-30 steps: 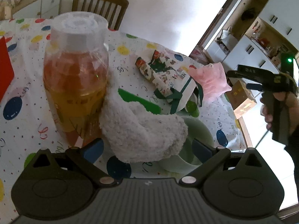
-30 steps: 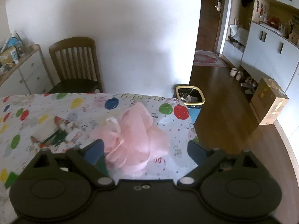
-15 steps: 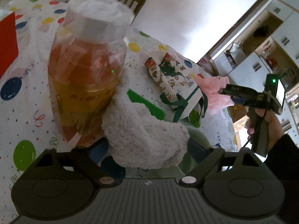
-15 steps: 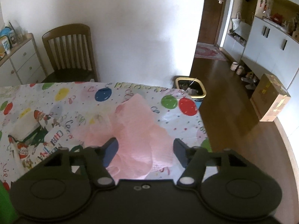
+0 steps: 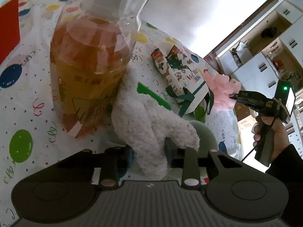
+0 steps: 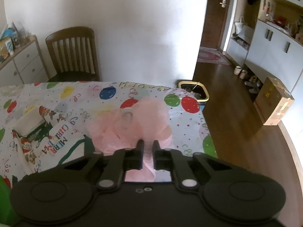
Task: Organize soft objects
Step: 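Close the left tool on the white towel while the right tool closes on the pink puff, then lift the white towel with the left tool while the right tool carries the pink puff toward the box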
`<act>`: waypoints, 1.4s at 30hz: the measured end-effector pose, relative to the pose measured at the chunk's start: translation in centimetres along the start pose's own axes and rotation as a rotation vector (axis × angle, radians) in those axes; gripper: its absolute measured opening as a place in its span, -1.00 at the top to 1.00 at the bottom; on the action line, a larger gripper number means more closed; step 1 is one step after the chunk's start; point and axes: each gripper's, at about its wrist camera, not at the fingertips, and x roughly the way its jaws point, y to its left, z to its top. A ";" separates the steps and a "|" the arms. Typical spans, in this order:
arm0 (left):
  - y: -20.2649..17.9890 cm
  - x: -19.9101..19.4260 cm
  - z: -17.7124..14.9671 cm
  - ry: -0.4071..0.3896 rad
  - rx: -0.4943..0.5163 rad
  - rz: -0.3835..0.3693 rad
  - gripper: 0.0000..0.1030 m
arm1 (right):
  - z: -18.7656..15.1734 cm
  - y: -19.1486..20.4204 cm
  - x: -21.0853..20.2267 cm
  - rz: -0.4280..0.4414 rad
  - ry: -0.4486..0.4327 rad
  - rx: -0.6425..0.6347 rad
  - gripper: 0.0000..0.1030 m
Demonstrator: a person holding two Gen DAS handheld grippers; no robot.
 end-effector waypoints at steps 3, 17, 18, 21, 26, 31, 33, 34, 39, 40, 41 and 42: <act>-0.1 -0.1 -0.1 -0.006 0.019 -0.009 0.57 | -0.6 -0.4 -1.1 0.020 -0.016 0.029 1.00; -0.9 -1.7 -1.3 -0.034 0.173 0.001 0.64 | -4.9 -1.6 -8.3 0.045 -0.035 0.105 1.00; -0.9 -1.9 -1.4 -0.034 0.179 -0.003 0.64 | -5.2 -1.5 -8.9 0.048 -0.035 0.108 1.00; -0.9 -2.7 -1.6 -0.039 0.198 -0.008 0.64 | -5.9 -1.2 -10.6 0.063 -0.038 0.113 1.00; -0.5 -4.1 -2.1 -0.044 0.225 -0.016 0.64 | -7.3 -0.3 -13.9 0.090 -0.061 0.123 1.00; -0.1 -5.6 -2.5 -0.046 0.248 -0.032 0.65 | -8.2 0.6 -17.7 0.117 -0.089 0.134 1.00; 0.0 -6.4 -2.6 -0.046 0.263 -0.042 0.65 | -8.7 1.0 -19.3 0.130 -0.099 0.142 1.00; 0.0 -6.7 -2.6 -0.046 0.270 -0.047 0.65 | -9.0 1.3 -20.1 0.134 -0.103 0.142 1.00; 0.5 -8.6 -2.9 -0.045 0.295 -0.075 0.65 | -10.1 2.8 -23.4 0.165 -0.107 0.147 1.00; 0.7 -8.9 -3.0 -0.042 0.298 -0.080 0.65 | -10.3 3.2 -23.9 0.168 -0.107 0.147 1.00; 0.9 -9.4 -3.1 -0.041 0.300 -0.085 0.65 | -10.5 3.5 -24.4 0.170 -0.107 0.144 1.00; 1.1 -9.7 -3.1 -0.041 0.303 -0.087 0.65 | -10.7 4.0 -25.0 0.173 -0.108 0.141 1.00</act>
